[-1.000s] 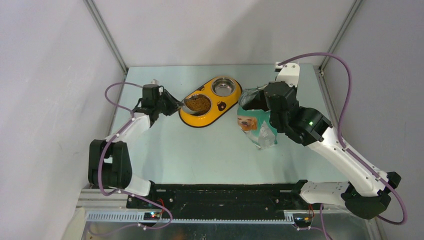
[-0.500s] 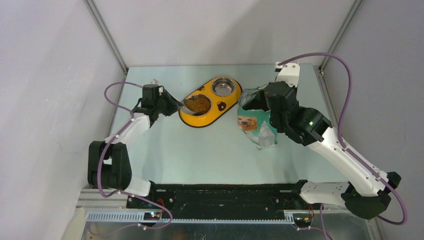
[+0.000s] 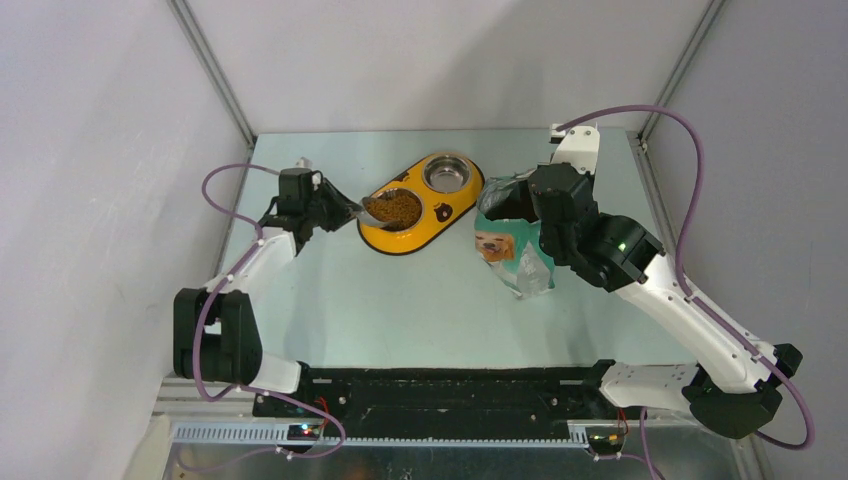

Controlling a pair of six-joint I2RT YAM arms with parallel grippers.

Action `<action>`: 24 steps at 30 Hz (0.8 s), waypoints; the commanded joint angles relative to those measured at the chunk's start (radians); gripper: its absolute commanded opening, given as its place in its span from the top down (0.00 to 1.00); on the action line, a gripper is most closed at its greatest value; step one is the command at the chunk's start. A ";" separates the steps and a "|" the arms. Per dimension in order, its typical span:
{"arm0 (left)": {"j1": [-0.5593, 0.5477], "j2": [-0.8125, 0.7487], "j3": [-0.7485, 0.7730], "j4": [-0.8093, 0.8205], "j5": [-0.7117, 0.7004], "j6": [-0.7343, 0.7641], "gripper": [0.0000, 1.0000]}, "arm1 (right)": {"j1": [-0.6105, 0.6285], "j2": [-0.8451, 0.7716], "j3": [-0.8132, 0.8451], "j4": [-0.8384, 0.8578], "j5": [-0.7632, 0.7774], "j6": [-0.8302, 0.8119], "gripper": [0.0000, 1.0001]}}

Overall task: Serve the pet food
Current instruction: Pour the pet food into the pet food bowl.

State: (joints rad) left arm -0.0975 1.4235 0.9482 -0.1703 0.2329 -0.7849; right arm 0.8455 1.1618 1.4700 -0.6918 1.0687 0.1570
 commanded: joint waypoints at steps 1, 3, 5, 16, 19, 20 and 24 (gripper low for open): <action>0.005 -0.001 0.029 0.079 0.045 0.001 1.00 | -0.005 -0.074 0.041 0.104 0.117 -0.003 1.00; 0.005 0.007 0.027 0.094 0.054 -0.007 1.00 | -0.005 -0.074 0.041 0.104 0.117 -0.004 1.00; 0.004 0.018 0.031 0.102 0.058 -0.016 1.00 | -0.005 -0.074 0.041 0.103 0.118 -0.004 1.00; -0.025 0.066 0.092 0.085 0.046 -0.014 1.00 | -0.007 -0.074 0.040 0.106 0.125 -0.010 1.00; -0.032 0.074 0.107 0.077 0.036 -0.011 1.00 | -0.007 -0.074 0.037 0.106 0.126 -0.010 1.00; -0.032 0.076 0.110 0.075 0.035 -0.010 1.00 | -0.008 -0.076 0.038 0.105 0.126 -0.009 1.00; -0.039 0.093 0.134 0.057 0.028 -0.005 1.00 | -0.011 -0.078 0.036 0.107 0.127 -0.009 1.00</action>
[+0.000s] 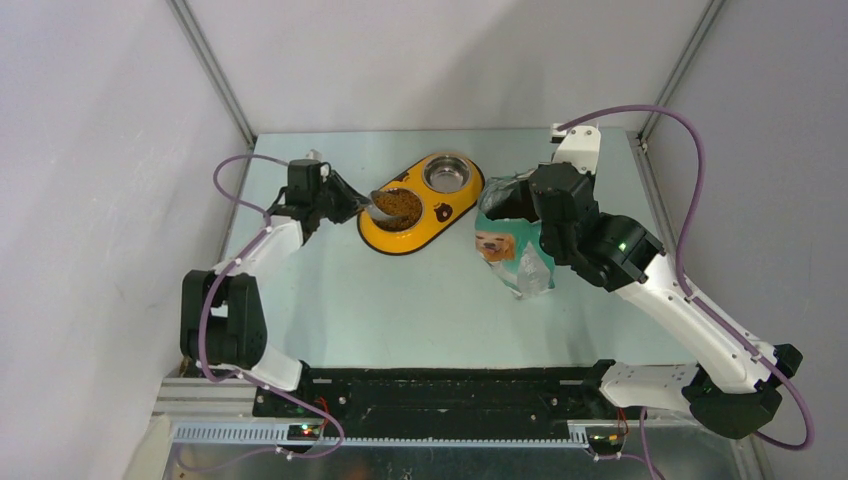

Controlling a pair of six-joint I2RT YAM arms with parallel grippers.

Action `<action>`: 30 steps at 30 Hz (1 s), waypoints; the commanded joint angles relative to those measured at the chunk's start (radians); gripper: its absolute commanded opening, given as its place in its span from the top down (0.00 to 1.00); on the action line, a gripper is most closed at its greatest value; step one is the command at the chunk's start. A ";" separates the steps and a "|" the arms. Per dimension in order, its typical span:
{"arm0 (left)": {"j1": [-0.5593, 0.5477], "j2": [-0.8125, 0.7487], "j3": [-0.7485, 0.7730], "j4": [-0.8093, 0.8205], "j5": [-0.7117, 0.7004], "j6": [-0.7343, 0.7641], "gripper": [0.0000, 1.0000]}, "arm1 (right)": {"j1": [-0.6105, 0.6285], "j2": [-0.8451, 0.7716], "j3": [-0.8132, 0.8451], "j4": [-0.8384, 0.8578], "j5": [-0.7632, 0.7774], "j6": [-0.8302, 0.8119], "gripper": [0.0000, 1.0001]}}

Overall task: Serve the pet food
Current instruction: Pour the pet food into the pet food bowl.

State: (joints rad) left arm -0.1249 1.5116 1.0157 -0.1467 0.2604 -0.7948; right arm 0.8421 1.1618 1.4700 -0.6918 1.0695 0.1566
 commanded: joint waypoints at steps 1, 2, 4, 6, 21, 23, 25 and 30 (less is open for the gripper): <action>-0.014 0.009 0.072 0.029 -0.001 0.006 1.00 | -0.008 -0.081 0.035 0.106 0.127 -0.008 1.00; -0.015 0.012 0.076 0.027 -0.003 0.007 1.00 | -0.008 -0.082 0.035 0.107 0.127 -0.009 1.00; -0.017 0.017 0.086 0.019 -0.009 0.010 1.00 | -0.010 -0.083 0.034 0.107 0.128 -0.008 1.00; -0.018 0.020 0.095 0.003 -0.015 0.013 1.00 | -0.011 -0.088 0.033 0.107 0.129 -0.008 1.00; -0.018 -0.035 0.109 -0.102 -0.073 0.067 1.00 | -0.013 -0.093 0.030 0.106 0.129 -0.008 1.00; -0.018 -0.040 0.111 -0.111 -0.084 0.074 1.00 | -0.012 -0.095 0.030 0.105 0.129 -0.007 1.00; -0.018 -0.045 0.113 -0.120 -0.093 0.079 1.00 | -0.012 -0.095 0.029 0.106 0.129 -0.007 1.00; -0.016 -0.060 0.111 -0.119 -0.093 0.083 1.00 | -0.013 -0.097 0.029 0.109 0.135 -0.014 1.00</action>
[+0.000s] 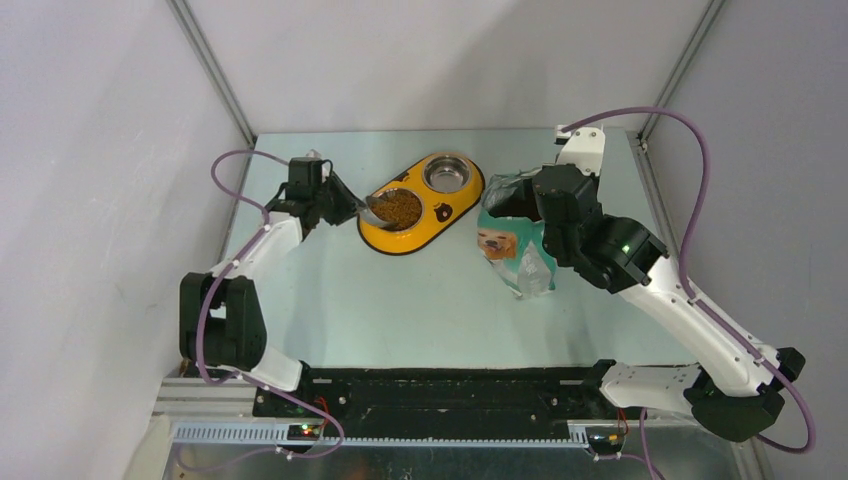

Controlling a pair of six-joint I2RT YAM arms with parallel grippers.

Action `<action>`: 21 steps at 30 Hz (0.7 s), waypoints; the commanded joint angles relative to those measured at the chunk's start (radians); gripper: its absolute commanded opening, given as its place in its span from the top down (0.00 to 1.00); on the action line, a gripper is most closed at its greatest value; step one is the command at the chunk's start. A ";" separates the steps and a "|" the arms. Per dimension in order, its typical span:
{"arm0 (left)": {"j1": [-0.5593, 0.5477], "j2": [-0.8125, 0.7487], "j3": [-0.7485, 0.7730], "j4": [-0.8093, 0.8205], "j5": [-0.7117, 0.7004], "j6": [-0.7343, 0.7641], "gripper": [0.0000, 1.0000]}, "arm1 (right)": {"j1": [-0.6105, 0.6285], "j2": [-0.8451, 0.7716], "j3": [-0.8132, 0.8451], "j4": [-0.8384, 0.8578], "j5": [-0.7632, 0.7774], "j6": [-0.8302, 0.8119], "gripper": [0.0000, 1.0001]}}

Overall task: Serve the pet food
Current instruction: Pour the pet food into the pet food bowl.

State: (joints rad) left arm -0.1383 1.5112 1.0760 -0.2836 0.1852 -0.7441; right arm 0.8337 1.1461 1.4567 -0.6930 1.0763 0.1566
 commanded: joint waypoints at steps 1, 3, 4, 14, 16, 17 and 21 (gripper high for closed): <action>0.001 -0.059 0.054 0.012 -0.014 0.034 1.00 | -0.004 -0.083 0.041 0.109 0.128 -0.012 1.00; 0.007 -0.058 0.058 0.007 0.000 0.037 1.00 | -0.004 -0.085 0.040 0.107 0.127 -0.011 1.00; 0.009 -0.058 0.058 0.007 0.002 0.037 1.00 | -0.005 -0.087 0.040 0.107 0.126 -0.011 1.00; 0.010 -0.027 0.070 0.033 0.060 0.033 1.00 | -0.004 -0.084 0.041 0.105 0.127 -0.015 1.00; 0.008 -0.017 0.078 0.039 0.070 0.029 1.00 | -0.004 -0.085 0.041 0.107 0.130 -0.015 1.00; 0.007 -0.015 0.080 0.040 0.072 0.028 1.00 | -0.004 -0.086 0.041 0.106 0.130 -0.015 1.00; 0.000 0.006 0.102 0.032 0.072 0.029 1.00 | -0.005 -0.086 0.038 0.115 0.136 -0.023 1.00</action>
State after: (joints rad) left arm -0.1329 1.5097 1.0981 -0.3058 0.2203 -0.7250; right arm 0.8337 1.1385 1.4532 -0.6998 1.0782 0.1555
